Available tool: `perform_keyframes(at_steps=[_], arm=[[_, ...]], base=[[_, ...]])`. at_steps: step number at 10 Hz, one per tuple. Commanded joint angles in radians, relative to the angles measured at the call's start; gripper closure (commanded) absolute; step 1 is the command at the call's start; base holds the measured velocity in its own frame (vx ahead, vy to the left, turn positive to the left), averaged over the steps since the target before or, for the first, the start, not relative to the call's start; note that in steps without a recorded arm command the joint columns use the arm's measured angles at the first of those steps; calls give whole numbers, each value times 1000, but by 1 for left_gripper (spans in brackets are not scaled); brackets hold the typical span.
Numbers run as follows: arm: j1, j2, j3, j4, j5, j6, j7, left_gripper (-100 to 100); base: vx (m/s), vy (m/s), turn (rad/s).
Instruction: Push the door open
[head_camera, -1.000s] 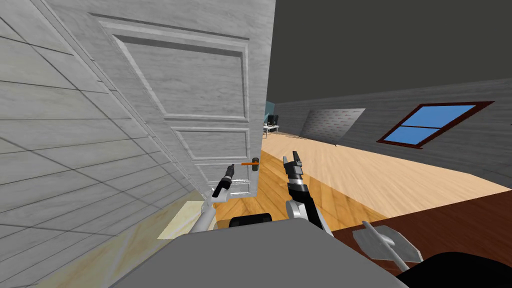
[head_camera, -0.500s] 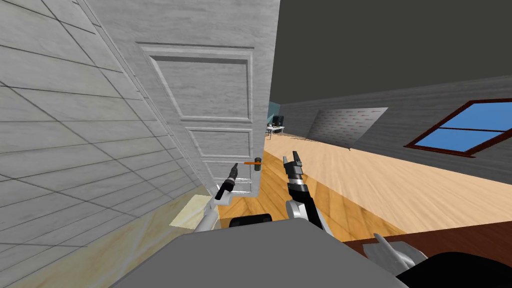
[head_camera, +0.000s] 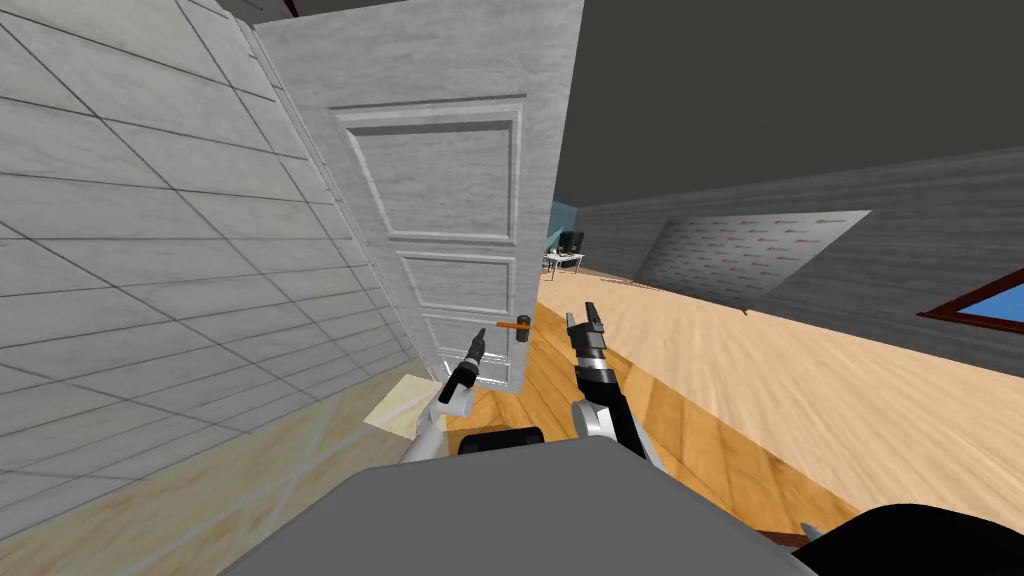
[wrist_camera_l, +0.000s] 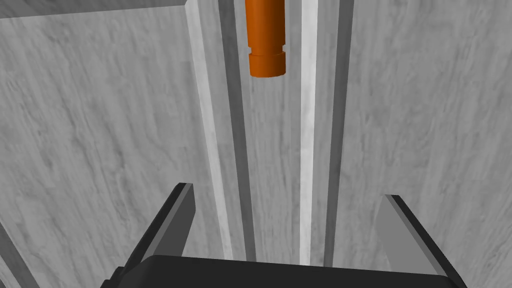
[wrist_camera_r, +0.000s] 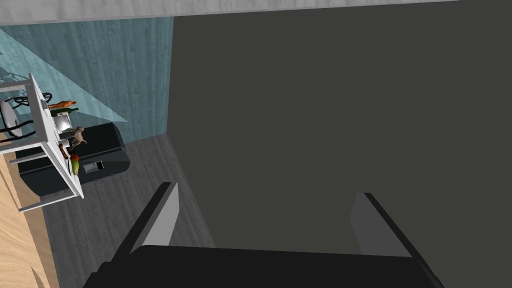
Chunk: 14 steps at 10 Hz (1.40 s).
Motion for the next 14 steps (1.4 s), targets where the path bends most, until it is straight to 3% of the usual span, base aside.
perform_keyframes(at_steps=[1, 11, 14], arm=[[9, -4, -37, -6, 15, -3, -17, -100], [60, -58, -228, -55, 92, 1, -109, -100], [77, -86, -291, -72, 117, 2, -140, -100]], base=[[-24, -45, 148], [-26, -45, 183], [-58, -100, 208]])
